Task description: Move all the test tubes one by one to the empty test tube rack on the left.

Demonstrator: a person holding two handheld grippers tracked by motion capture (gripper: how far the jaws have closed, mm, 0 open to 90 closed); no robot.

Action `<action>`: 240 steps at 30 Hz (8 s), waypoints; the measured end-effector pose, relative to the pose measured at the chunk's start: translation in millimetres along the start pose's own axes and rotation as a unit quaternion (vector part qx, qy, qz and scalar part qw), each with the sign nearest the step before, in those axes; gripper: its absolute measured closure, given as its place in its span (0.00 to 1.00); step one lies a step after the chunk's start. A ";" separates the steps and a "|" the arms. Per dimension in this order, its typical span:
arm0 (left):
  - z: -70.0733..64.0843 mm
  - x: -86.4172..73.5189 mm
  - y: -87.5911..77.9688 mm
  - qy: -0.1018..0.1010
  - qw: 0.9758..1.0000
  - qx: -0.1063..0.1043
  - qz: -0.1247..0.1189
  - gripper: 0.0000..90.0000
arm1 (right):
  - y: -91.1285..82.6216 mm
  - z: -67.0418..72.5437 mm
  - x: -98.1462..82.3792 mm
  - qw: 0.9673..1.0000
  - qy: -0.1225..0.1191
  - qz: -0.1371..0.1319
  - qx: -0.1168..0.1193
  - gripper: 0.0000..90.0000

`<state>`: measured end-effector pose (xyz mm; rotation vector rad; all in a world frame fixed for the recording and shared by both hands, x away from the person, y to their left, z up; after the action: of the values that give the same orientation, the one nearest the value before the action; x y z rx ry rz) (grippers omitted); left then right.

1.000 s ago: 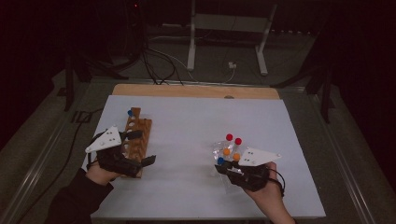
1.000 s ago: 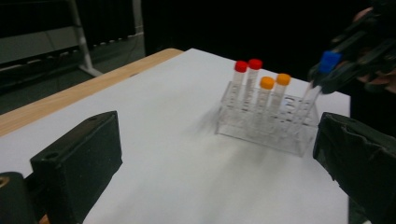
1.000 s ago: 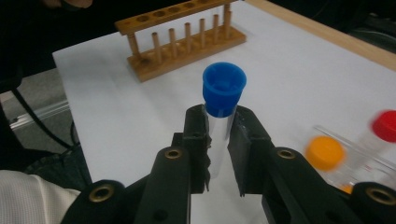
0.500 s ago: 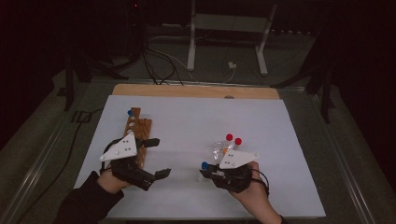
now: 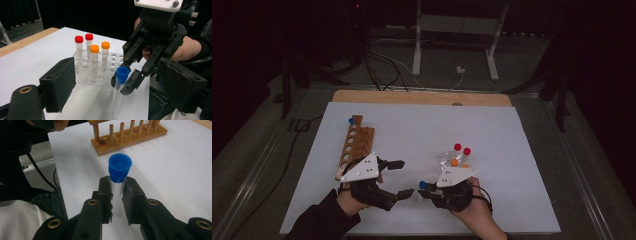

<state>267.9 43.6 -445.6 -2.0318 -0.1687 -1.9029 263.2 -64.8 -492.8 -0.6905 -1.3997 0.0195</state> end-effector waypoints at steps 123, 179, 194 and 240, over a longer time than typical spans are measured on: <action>211.3 16.5 -115.4 0.000 0.940 0.341 -0.023 0.87 | -37.2 -15.0 28.3 0.992 0.047 -0.112 -0.037 0.00; 203.3 -32.4 -96.6 -0.035 0.946 0.323 0.012 0.47 | -56.5 -23.2 40.6 0.986 -0.012 -0.160 -0.052 0.00; 126.5 -10.6 -80.6 -0.041 0.979 0.197 -0.019 0.04 | -90.7 -77.0 27.5 0.978 0.033 -0.161 -0.126 0.00; 82.2 -23.5 -50.6 -0.013 0.993 0.119 0.021 0.03 | -59.0 -103.0 -61.4 0.980 0.114 0.020 -0.163 0.70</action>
<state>327.1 121.5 -463.0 -1.8873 -0.3396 -1.7399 321.1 -181.7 -521.9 -0.9617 -1.1779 -0.2564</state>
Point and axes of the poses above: each handheld gripper's, and its own axes: y roughly forward along the jaws, x roughly out of its top, z roughly to its left, the point moved 9 cm from there along y, roughly forward along the jaws, and after that the axes turned 8 degrees about -z, right-handed, at the moved point
